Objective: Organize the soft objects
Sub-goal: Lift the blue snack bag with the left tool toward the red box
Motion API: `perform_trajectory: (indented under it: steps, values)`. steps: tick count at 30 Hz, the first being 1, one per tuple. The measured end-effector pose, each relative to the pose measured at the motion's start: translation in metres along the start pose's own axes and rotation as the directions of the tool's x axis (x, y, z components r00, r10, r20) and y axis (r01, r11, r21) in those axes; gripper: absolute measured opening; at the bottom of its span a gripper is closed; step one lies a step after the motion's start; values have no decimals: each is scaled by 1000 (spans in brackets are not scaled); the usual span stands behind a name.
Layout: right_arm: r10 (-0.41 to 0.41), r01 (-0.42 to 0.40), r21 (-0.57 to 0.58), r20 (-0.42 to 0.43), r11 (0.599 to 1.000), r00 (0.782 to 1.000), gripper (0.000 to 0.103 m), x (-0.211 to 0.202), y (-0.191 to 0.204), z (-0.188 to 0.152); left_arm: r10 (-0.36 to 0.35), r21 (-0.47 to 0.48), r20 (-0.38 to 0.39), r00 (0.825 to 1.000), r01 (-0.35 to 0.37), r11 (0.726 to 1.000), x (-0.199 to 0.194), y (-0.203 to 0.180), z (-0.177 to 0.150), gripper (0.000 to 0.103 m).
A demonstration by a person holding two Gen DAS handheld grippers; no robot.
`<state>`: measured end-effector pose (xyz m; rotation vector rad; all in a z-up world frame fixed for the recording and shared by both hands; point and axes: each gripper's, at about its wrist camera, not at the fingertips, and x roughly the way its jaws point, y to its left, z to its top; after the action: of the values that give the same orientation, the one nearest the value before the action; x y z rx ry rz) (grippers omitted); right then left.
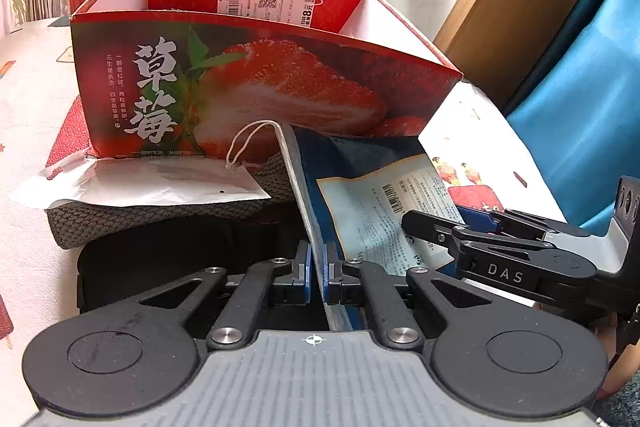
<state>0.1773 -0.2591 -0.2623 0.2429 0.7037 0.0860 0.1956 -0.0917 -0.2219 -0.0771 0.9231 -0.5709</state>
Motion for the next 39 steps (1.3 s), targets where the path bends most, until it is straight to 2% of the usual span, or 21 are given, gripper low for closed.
perform_trajectory:
  steps: [8, 14, 20, 23, 27, 33, 37, 39]
  values:
    - [-6, 7, -56, 25, 998, 1000, 31, -7, 12, 2, -8, 11, 21, 1000, 7, 1000, -3, -2, 1, 4]
    - [0, 6, -66, 87, 998, 996, 29, -32, 20, 14, -53, 42, 103, 993, 49, 998, -25, -3, 7, 4]
    - [28, -13, -80, 195, 997, 980, 29, -66, 28, 46, -118, 90, 245, 962, 98, 991, -66, -5, 29, 4]
    - [50, -27, -99, 233, 995, 971, 29, -74, 34, 70, -123, 104, 303, 945, 96, 990, -80, -4, 47, 4]
    - [78, -43, -137, 259, 990, 963, 28, -71, 46, 107, -93, 100, 361, 928, 61, 993, -91, 2, 76, 4]
    - [119, -57, -212, 293, 976, 949, 28, -52, 66, 168, -48, 108, 447, 893, 0, 994, -99, 14, 130, 4]
    - [129, -58, -228, 309, 972, 942, 28, -28, 73, 209, -1, 127, 493, 870, -71, 989, -91, 21, 163, 4]
    - [128, -54, -238, 304, 970, 944, 28, -12, 75, 224, 34, 125, 497, 867, -111, 986, -80, 24, 175, 4]
